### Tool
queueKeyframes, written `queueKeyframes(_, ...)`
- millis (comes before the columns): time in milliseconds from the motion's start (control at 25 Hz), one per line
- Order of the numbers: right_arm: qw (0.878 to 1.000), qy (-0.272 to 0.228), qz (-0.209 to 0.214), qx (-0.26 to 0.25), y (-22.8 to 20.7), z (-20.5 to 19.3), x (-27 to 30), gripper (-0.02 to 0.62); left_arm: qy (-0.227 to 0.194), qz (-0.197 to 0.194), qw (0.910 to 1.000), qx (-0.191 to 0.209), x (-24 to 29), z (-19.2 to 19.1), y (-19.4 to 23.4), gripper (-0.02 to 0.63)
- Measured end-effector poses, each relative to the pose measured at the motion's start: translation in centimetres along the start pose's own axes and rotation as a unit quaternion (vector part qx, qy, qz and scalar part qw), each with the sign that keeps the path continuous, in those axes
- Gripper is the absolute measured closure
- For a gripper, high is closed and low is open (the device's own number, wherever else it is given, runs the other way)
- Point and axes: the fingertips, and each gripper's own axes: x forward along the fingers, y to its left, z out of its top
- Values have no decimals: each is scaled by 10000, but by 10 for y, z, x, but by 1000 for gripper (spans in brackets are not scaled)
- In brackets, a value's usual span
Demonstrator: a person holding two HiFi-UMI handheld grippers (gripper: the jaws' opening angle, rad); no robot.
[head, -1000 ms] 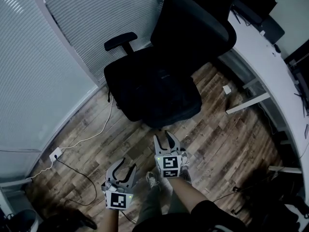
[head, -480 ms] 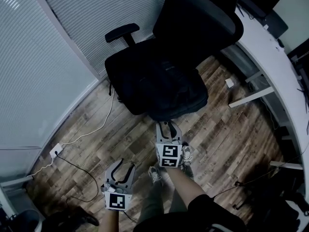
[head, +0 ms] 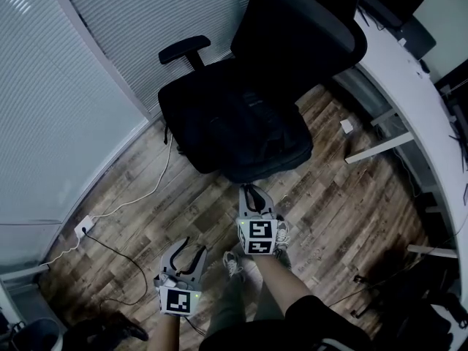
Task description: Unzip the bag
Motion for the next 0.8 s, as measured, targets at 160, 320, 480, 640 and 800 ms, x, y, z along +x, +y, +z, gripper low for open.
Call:
queueKeyframes(160, 9992, 86, 366, 155, -1, -2, -10, 529, -10, -3, 10000, -37, 9, 5, -3, 436)
queueKeyframes(320, 9973, 70, 677, 288, -8, 4, -20, 535, 6, -51, 10000, -72, 24, 10, -9, 436)
queueKeyframes(480, 9946, 76, 974, 357, -11, 9, -27, 538, -3, -50, 9999, -90, 39, 17, -14, 436)
queueKeyframes(640, 9912, 116, 1247, 439, -15, 13, -30, 538, 60, -68, 9999, -78, 61, 18, -17, 436)
queueKeyframes(800, 9876, 214, 1507, 389, -19, 17, -32, 538, 158, -78, 9998, 36, 84, 19, -16, 436)
